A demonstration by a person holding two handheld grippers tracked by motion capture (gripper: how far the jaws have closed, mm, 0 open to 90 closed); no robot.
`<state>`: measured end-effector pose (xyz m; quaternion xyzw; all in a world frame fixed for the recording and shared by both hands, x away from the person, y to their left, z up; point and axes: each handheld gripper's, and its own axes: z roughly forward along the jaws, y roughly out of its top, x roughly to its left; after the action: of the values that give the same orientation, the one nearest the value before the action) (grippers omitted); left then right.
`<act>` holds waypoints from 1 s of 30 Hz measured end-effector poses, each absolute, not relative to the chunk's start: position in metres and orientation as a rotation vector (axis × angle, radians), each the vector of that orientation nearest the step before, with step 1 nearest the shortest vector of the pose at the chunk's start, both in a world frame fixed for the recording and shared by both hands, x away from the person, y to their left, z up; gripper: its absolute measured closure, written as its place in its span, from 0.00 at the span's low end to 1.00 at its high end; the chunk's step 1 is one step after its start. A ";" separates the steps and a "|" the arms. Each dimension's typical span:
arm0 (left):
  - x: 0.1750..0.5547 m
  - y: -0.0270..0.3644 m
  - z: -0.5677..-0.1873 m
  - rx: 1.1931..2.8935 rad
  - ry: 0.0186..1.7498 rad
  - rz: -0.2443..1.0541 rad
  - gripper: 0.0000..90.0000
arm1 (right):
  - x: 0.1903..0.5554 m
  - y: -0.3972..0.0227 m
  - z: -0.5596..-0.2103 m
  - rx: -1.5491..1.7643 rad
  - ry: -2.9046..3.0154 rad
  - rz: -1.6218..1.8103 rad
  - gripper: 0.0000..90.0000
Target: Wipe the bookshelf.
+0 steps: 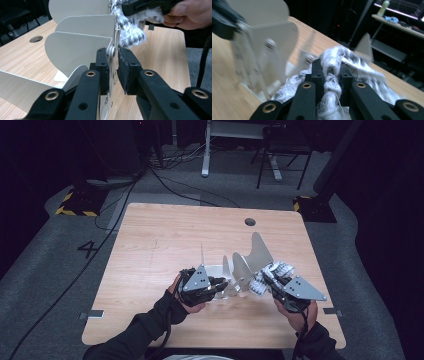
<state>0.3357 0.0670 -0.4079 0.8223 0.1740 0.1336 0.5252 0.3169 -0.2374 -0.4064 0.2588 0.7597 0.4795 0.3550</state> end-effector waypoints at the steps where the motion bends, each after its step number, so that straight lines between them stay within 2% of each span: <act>1: 0.336 0.067 -0.408 1.966 0.419 0.318 0.87 | 0.315 -0.232 -0.406 0.654 1.969 1.241 0.89; 5: 0.336 0.067 -0.407 1.967 0.433 0.310 0.87 | 0.311 -0.227 -0.405 0.642 1.955 1.233 0.89; 14: 0.336 0.068 -0.408 1.965 0.425 0.313 0.86 | 0.312 -0.251 -0.399 0.728 1.864 1.256 0.89; 22: 0.335 0.067 -0.408 1.961 0.433 0.308 0.85 | 0.287 -0.213 -0.395 0.474 1.974 1.335 0.89; 30: 0.330 0.063 -0.408 1.967 0.422 0.308 0.86 | 0.290 -0.168 -0.428 0.325 2.180 1.280 0.89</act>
<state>0.3304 0.0631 -0.4076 0.8223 0.1765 0.1286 0.5254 0.2898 -0.1685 -0.4275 0.1221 0.8181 0.4803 0.2918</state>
